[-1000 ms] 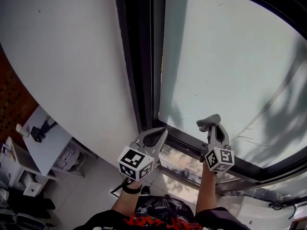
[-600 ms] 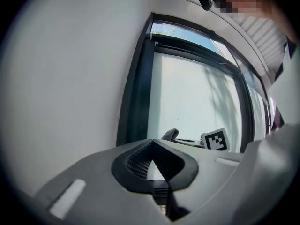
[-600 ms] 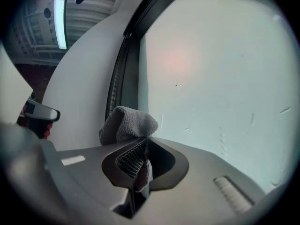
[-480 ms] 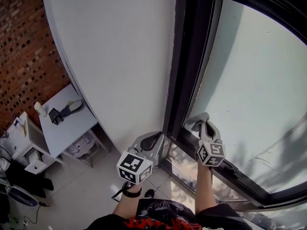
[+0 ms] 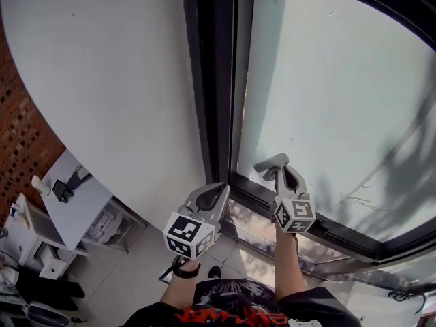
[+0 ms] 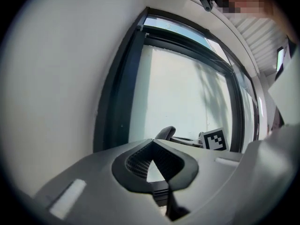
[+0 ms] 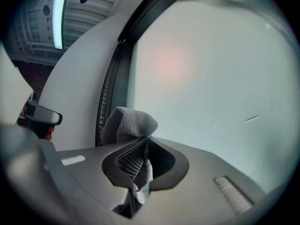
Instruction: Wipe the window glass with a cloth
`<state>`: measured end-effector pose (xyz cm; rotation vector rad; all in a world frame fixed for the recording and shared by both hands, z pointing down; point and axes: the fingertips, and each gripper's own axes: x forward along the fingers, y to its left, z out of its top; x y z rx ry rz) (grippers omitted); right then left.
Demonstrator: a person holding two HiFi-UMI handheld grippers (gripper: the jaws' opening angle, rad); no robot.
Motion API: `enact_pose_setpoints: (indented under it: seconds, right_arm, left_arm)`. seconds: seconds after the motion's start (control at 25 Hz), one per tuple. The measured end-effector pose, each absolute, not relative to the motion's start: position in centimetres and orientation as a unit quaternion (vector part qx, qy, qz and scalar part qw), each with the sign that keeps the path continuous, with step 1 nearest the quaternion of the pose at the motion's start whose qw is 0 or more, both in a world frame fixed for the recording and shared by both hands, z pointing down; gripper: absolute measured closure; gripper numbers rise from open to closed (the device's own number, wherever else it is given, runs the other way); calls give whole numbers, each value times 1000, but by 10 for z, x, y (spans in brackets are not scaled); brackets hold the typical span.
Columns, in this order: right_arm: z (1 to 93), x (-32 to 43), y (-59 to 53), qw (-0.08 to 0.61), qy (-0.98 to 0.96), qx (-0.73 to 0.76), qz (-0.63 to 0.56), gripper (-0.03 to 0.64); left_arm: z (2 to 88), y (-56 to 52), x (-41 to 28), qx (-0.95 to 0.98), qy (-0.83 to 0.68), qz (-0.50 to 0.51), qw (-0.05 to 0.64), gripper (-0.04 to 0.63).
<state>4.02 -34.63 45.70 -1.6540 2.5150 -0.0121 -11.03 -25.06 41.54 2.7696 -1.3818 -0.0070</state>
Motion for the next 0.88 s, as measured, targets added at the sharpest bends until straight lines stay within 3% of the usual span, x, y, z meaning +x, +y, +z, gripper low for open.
enact_pose_setpoints:
  seconds: [0.48, 0.88]
  right_arm:
    - [447, 292, -230, 81, 672, -736, 6, 600]
    - [487, 484, -104, 72, 502, -861, -31, 600]
  left_arm:
    - [424, -224, 102, 975, -220, 21, 31, 604]
    - [417, -181, 217, 992, -122, 8, 30, 604]
